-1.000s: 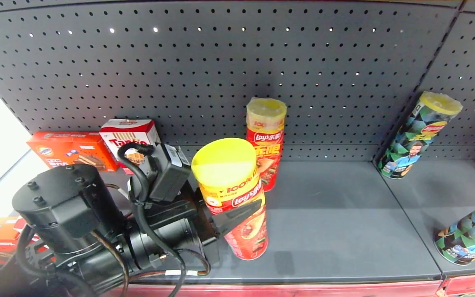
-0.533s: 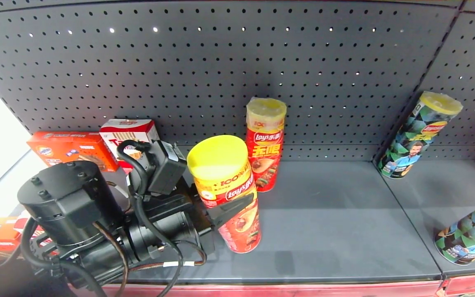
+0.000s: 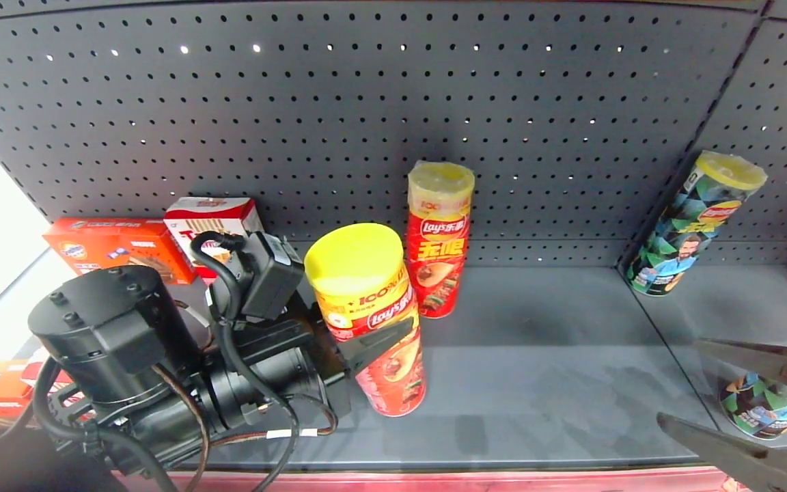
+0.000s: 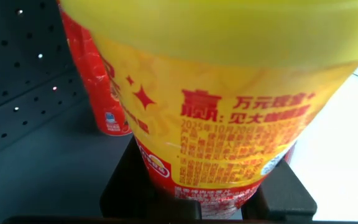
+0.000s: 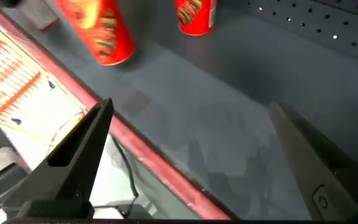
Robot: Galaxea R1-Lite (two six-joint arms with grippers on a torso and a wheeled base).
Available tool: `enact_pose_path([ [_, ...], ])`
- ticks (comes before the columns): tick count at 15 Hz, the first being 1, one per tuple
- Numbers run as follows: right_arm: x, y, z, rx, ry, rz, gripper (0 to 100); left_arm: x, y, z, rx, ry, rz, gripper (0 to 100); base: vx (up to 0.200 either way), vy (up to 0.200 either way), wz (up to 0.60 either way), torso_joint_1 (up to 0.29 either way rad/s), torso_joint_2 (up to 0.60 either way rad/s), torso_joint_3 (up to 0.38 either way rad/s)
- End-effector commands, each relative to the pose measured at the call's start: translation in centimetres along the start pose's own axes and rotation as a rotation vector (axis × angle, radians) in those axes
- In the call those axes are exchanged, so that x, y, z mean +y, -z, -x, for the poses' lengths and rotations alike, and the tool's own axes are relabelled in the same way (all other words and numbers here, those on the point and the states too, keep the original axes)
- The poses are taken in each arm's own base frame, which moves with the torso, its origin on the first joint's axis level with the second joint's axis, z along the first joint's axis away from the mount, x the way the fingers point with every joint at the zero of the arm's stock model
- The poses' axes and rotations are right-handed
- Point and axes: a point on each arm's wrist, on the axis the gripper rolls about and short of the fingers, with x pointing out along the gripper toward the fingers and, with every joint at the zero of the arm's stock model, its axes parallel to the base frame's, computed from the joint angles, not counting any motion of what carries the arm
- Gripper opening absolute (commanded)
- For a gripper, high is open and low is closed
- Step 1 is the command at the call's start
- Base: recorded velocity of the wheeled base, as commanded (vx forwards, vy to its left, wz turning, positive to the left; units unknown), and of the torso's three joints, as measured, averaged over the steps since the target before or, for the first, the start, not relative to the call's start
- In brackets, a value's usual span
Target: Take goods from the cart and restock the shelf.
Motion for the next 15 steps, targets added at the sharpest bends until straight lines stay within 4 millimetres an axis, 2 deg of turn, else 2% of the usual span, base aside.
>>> enact_pose_path([
  [1,-0.2,0.0,-3.1,0.078,-0.024,0.003,100,0.0,-0.2,0.0,-0.007,0.001,-0.003,0,0.000,0.000,0.00,0.000,0.00,0.000],
  [4,0.0,-0.8,-4.9,0.093,-0.027,0.007,100,0.0,-0.2,0.0,-0.007,0.001,-0.003,0,0.000,0.000,0.00,0.000,0.00,0.000],
  [5,-0.2,-1.8,-6.0,0.082,-0.017,0.009,100,0.0,-0.1,0.0,-0.004,0.001,-0.001,0,0.000,0.000,0.00,0.000,0.00,0.000],
  [8,-0.7,-3.1,-8.4,0.073,-0.015,0.014,100,-0.1,0.0,0.1,0.000,0.001,0.000,0,0.000,0.000,0.00,0.000,0.00,0.000],
  [11,-0.9,-3.0,-10.0,0.099,-0.016,0.010,100,-0.1,0.0,0.1,0.000,0.001,0.000,0,0.000,0.000,0.00,0.000,0.00,0.000],
  [15,-1.5,-3.4,-14.1,0.067,-0.019,0.014,100,-0.1,0.1,0.1,0.003,0.001,0.001,0,0.000,0.000,0.00,0.000,0.00,0.000],
])
